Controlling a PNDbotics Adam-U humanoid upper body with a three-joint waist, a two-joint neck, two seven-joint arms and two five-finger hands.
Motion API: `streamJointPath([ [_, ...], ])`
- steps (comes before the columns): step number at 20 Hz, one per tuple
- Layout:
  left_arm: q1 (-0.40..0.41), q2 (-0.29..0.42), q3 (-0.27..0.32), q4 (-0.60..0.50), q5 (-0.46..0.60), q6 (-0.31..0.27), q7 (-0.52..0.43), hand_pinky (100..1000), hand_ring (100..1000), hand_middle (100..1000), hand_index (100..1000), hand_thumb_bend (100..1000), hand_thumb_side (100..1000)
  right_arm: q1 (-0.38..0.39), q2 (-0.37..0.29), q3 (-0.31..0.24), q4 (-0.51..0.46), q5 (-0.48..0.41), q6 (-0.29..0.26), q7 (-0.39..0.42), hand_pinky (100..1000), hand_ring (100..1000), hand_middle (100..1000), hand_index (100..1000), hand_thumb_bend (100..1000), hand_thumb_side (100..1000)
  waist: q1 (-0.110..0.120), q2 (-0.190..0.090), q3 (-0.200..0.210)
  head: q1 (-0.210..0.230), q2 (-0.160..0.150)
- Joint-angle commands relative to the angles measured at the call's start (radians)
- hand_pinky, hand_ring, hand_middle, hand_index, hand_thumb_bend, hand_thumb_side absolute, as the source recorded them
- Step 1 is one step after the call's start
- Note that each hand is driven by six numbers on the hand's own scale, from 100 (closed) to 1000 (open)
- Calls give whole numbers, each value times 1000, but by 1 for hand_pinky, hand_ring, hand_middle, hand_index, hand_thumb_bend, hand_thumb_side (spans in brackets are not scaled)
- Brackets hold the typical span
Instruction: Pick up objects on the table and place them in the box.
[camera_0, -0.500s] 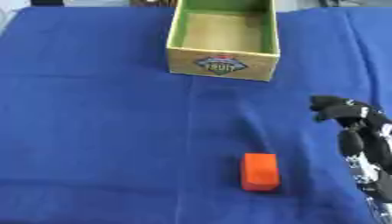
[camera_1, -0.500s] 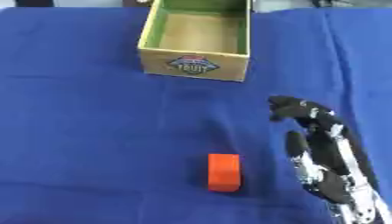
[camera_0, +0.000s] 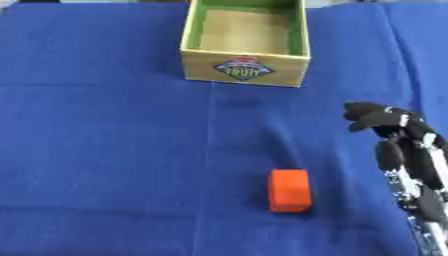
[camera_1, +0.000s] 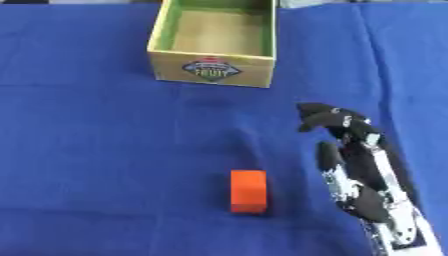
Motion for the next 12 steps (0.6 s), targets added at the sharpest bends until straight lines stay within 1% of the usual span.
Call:
streamJointPath([
  [1,-8,14,-3,-19,-4,2,3,252,319,420,740,100,1000,0,-25,-10,-19,26,-17,-6,794,834,584,728,100,666,-1,-16,-1,-6,16],
  [4,-9,16,-3,-19,-3,4,4,253,320,420,739,100,1000,9,-55,-21,-19,70,-53,-27,790,837,597,745,180,774,-3,-18,-5,-8,25],
  [5,-10,17,-3,-19,-3,5,4,253,320,420,739,100,1000,12,-66,-25,-19,90,-66,-35,789,838,603,751,206,813,-4,-18,-6,-8,26],
  [6,-11,18,-3,-19,-3,5,5,253,320,420,739,100,1000,16,-78,-29,-19,111,-80,-44,789,838,607,754,220,834,-5,-19,-7,-8,26],
  [8,-12,19,-3,-19,-3,7,6,254,321,420,739,100,1000,23,-103,-36,-19,157,-106,-66,787,839,618,768,287,920,-7,-20,-9,-6,25],
  [9,-13,20,-3,-19,-3,8,6,254,321,420,739,100,1000,28,-117,-39,-19,182,-121,-79,787,839,619,770,299,932,-8,-21,-10,-5,24],
  [10,-13,21,-2,-19,-3,9,7,254,321,420,739,100,1000,32,-136,-44,-19,213,-139,-93,786,839,631,790,421,1000,-10,-21,-12,-2,25],
  [12,-14,23,-2,-19,-3,11,8,255,322,420,739,100,1000,43,-180,-56,-19,286,-177,-133,785,834,619,798,411,1000,-13,-23,-14,2,26],
])
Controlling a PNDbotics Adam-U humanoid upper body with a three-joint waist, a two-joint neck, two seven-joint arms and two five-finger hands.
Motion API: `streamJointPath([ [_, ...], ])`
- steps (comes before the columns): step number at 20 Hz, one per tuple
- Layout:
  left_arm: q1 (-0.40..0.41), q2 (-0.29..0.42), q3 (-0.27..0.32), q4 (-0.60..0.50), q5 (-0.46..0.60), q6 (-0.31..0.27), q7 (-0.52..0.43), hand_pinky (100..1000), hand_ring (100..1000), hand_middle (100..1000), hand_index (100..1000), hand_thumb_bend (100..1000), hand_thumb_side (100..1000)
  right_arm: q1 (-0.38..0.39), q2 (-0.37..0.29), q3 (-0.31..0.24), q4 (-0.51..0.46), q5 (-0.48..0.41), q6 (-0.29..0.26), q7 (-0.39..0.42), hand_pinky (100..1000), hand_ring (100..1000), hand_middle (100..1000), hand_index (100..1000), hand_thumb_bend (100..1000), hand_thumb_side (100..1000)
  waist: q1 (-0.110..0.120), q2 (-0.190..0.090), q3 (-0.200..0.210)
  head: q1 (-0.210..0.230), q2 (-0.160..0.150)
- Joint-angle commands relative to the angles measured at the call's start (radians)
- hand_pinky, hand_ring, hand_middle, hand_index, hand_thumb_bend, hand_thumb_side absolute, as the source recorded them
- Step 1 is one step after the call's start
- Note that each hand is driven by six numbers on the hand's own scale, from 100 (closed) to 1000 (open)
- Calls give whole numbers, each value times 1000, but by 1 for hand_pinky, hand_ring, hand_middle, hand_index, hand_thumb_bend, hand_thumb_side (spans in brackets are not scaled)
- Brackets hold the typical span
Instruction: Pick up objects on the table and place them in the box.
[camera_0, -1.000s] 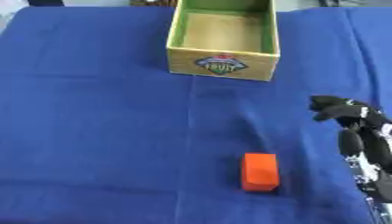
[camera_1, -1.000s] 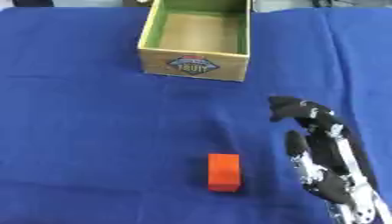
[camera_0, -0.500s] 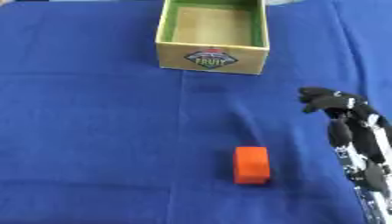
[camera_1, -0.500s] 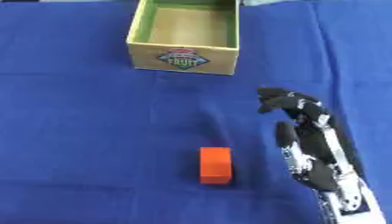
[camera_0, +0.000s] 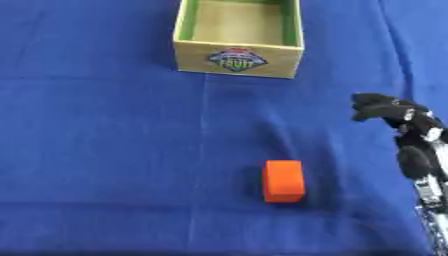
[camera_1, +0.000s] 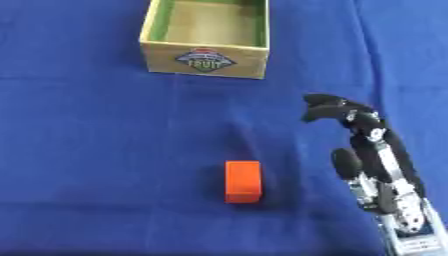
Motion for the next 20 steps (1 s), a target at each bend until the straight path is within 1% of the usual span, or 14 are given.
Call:
streamJointPath([
  [1,-7,23,-2,-19,-3,4,3,255,322,420,739,100,1000,10,-87,-23,-19,118,-59,-62,785,827,617,811,419,1000,-1,-23,-3,7,5],
  [4,-7,29,-2,-19,-3,7,4,256,322,420,739,100,1000,29,-188,-29,-19,286,-120,-135,809,836,644,848,488,1000,-7,-27,-4,10,5],
  [5,-7,30,-2,-19,-3,7,5,256,322,420,739,100,1000,35,-217,-26,-19,339,-136,-163,813,837,648,852,500,1000,-9,-28,-4,11,4],
  [6,-7,32,-2,-19,-3,8,5,256,323,420,739,100,1000,41,-253,-20,-19,394,-146,-187,829,848,678,878,562,1000,-11,-30,-4,11,4],
  [7,-7,32,-2,-19,-3,9,6,256,323,420,739,100,1000,46,-283,-12,-19,447,-150,-207,831,849,680,881,568,1000,-13,-30,-4,11,3],
  [8,-8,33,-3,-19,-3,11,5,256,323,420,739,100,1000,52,-312,-4,-19,501,-145,-223,851,865,709,914,628,1000,-15,-31,-3,11,-1],
  [9,-8,34,-4,-19,-3,12,5,256,323,420,739,100,1000,55,-333,3,-19,549,-134,-236,853,866,711,917,633,1000,-17,-32,-2,10,-5],
  [10,-9,34,-4,-19,-4,13,4,256,323,420,739,100,1000,58,-351,10,-19,592,-116,-245,865,874,727,932,694,1000,-18,-32,-1,11,-11],
  [12,-9,35,-4,-19,-3,13,5,256,323,420,739,100,1000,58,-378,24,-19,665,-71,-242,879,886,748,948,774,1000,-21,-32,2,9,-20],
  [14,-8,35,-4,-19,-4,14,5,256,323,420,739,100,1000,48,-396,36,-19,715,-34,-219,887,895,757,958,789,957,-23,-32,4,7,-27],
  [15,-9,35,-4,-19,-4,15,5,256,323,420,739,100,1000,40,-401,43,-19,729,-18,-203,889,896,756,958,790,950,-24,-32,4,6,-29],
  [16,-9,35,-5,-19,-4,16,4,256,323,420,739,100,1000,30,-405,51,-19,734,-9,-184,892,902,757,958,793,916,-25,-32,5,5,-30],
  [18,-9,36,-5,-19,-5,18,3,257,323,420,739,100,1000,10,-412,64,-19,721,1,-130,892,905,755,958,795,882,-27,-33,6,3,-31],
  [20,-8,37,-5,-19,-5,19,3,257,323,420,738,100,1000,-15,-421,67,-19,688,10,-77,888,901,753,956,793,886,-29,-34,6,1,-31],
])
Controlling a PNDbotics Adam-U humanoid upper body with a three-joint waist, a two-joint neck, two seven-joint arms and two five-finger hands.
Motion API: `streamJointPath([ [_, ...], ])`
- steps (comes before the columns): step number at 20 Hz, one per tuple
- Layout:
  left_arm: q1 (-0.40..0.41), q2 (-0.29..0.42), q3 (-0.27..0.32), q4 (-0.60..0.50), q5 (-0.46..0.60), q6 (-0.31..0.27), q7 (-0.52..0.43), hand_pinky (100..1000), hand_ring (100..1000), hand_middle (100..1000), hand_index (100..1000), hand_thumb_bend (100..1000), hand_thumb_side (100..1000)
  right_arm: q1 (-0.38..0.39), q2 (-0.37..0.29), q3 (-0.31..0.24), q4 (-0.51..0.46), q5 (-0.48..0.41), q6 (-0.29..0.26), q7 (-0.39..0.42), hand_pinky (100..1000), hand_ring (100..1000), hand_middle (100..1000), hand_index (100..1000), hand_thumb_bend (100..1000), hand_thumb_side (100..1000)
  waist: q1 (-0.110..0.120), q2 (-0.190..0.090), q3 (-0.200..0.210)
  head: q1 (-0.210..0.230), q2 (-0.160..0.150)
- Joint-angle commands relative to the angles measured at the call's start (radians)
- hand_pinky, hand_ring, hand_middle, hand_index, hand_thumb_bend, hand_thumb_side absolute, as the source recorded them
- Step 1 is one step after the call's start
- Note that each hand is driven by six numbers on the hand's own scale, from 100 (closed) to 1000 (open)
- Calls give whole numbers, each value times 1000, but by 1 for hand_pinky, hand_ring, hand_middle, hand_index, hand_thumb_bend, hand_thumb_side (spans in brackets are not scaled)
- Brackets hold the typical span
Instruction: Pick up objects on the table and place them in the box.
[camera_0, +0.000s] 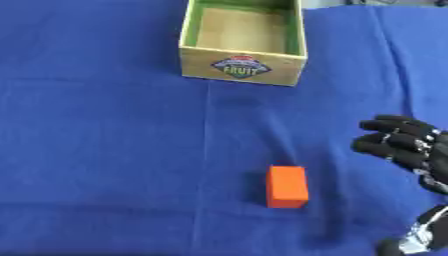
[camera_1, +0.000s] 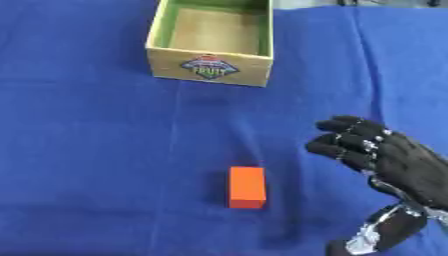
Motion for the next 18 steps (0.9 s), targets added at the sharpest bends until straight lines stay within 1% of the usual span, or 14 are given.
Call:
streamJointPath([
  [1,-6,28,-5,-19,-5,4,0,257,323,420,738,100,1000,-33,-46,-2,-19,-41,20,73,887,900,754,955,790,889,0,-23,-1,-5,-14],
  [7,-4,30,-6,-19,-7,8,-2,257,323,420,739,100,1000,-121,-62,-12,-19,-131,61,169,881,894,757,949,775,898,-3,-27,-2,-11,-17],
  [10,-2,30,-7,-19,-9,11,-2,256,323,420,739,100,1000,-165,-65,-6,-19,-154,75,222,877,889,768,948,771,873,-5,-29,-3,-15,-14],
  [12,-2,31,-8,-19,-10,12,-3,257,323,420,738,100,1000,-191,-61,2,-19,-155,81,260,872,885,773,947,771,857,-7,-31,-5,-16,-12],
  [16,-1,32,-8,-19,-12,15,-2,257,323,420,738,100,1000,-233,-30,25,-19,-127,97,332,861,874,774,943,762,832,-11,-31,-6,-17,-12],
  [18,-1,32,-7,-19,-13,16,-1,257,323,420,738,100,1000,-254,-9,33,-19,-94,108,353,855,867,773,940,729,834,-13,-31,-6,-16,-12],
])
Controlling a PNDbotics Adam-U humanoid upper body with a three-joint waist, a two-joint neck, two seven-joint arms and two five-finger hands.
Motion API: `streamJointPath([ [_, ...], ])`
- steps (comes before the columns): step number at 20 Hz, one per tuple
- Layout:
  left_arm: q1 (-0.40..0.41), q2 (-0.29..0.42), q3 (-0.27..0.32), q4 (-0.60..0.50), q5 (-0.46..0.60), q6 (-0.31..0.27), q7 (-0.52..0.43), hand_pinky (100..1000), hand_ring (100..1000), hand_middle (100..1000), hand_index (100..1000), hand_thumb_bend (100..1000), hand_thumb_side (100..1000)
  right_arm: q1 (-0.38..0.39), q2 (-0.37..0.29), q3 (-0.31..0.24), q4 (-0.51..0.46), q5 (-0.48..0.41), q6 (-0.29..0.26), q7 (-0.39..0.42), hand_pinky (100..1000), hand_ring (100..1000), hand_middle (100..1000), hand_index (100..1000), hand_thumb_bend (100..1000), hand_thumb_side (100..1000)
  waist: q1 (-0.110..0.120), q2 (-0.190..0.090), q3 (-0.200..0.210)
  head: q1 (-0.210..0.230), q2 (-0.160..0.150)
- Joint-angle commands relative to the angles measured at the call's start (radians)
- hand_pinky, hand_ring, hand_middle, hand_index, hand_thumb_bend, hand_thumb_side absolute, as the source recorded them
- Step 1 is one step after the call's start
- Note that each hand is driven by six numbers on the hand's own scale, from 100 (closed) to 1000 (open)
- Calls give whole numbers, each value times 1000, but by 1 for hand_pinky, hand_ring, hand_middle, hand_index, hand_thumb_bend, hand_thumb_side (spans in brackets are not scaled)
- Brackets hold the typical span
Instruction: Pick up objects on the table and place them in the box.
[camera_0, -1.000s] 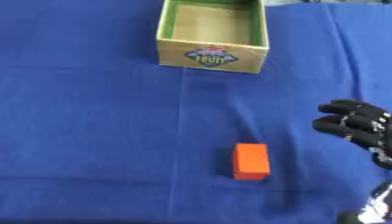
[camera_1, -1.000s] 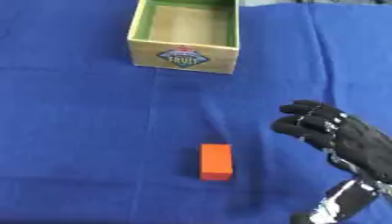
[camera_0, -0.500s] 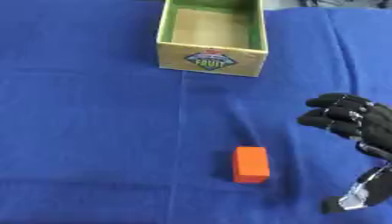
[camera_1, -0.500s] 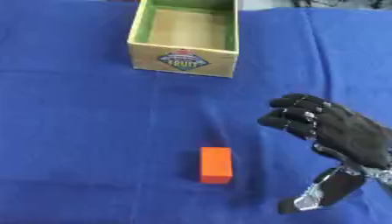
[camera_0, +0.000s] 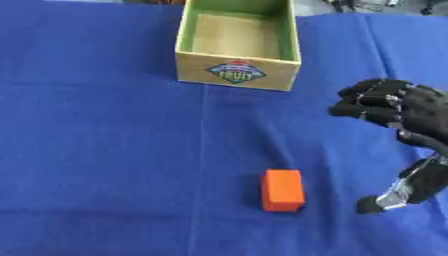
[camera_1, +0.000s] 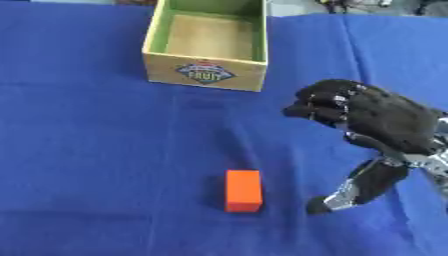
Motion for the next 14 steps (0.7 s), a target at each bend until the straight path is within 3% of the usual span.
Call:
streamJointPath([
  [1,-3,24,-7,-19,-6,4,1,257,323,420,738,100,1000,-30,11,10,-17,48,13,36,852,864,774,940,709,821,-1,-20,-1,-1,-5],
  [4,-3,24,-8,-19,-7,5,0,257,323,420,738,100,1000,-58,40,32,-17,109,20,55,845,855,771,940,677,838,-2,-20,-1,-2,-4],
  [14,0,22,-11,-19,-8,3,-1,256,322,420,738,100,1000,-83,159,105,-17,244,39,193,837,858,771,936,637,774,1,-19,5,-8,0],
])
